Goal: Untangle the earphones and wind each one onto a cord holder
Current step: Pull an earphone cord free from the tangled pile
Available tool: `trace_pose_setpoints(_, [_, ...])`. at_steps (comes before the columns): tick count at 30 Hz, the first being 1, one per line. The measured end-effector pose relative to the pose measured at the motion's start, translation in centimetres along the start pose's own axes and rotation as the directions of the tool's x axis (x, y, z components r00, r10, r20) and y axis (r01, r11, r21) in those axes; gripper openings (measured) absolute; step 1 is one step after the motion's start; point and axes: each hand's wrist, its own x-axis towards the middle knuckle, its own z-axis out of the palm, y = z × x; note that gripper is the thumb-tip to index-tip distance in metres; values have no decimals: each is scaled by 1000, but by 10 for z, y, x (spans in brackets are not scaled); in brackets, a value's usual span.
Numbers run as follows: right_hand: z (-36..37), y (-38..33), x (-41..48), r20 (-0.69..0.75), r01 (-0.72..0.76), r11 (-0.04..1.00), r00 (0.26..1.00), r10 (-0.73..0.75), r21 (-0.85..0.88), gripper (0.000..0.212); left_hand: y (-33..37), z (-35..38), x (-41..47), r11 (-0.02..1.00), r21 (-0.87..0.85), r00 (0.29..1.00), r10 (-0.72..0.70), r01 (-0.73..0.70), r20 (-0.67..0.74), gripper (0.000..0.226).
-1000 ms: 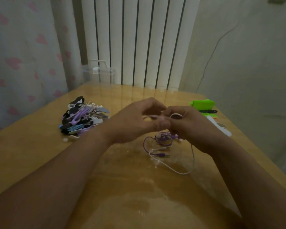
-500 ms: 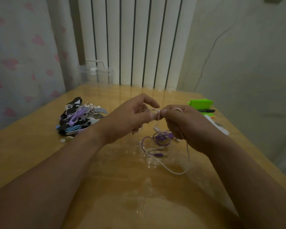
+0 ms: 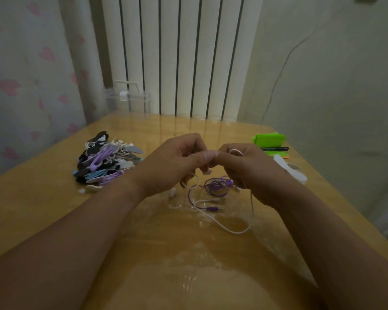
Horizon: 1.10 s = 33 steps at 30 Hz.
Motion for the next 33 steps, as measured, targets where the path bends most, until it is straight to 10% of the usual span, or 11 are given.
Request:
trace_pose_setpoints(12, [1, -5, -3, -9, 56, 983, 998, -59, -176, 19, -12, 2, 17, 734, -670, 868, -400, 110, -295, 19])
trace_pose_setpoints(14, [-2, -4, -2, -25, 85, 996, 996, -86, -34, 23, -21, -11, 16, 800, -572, 833, -433, 180, -343, 24])
trace_pose_setpoints(19, [-2, -4, -1, -133, 179, 928, 981, -142, 326, 24, -26, -10, 10, 896, 339, 935, -182, 286, -306, 8])
trace_pose_setpoints(25, [-7, -8, 3, -264, 260, 779, 956, -126, 571, 20, -29, -28, 7, 941, 170, 942, -254, 293, -218, 24])
trace_pose_setpoints(29, [-6, -11, -1, -110, 142, 648, 990, -89, 749, 26, -25, -24, 10, 960, 20, 925, -265, 281, -272, 25])
trace_pose_setpoints(33, [10, -5, -1, 44, -95, 953, 995, 86, 287, 12, -13, -18, 9, 989, -61, 938, -145, 132, -314, 21])
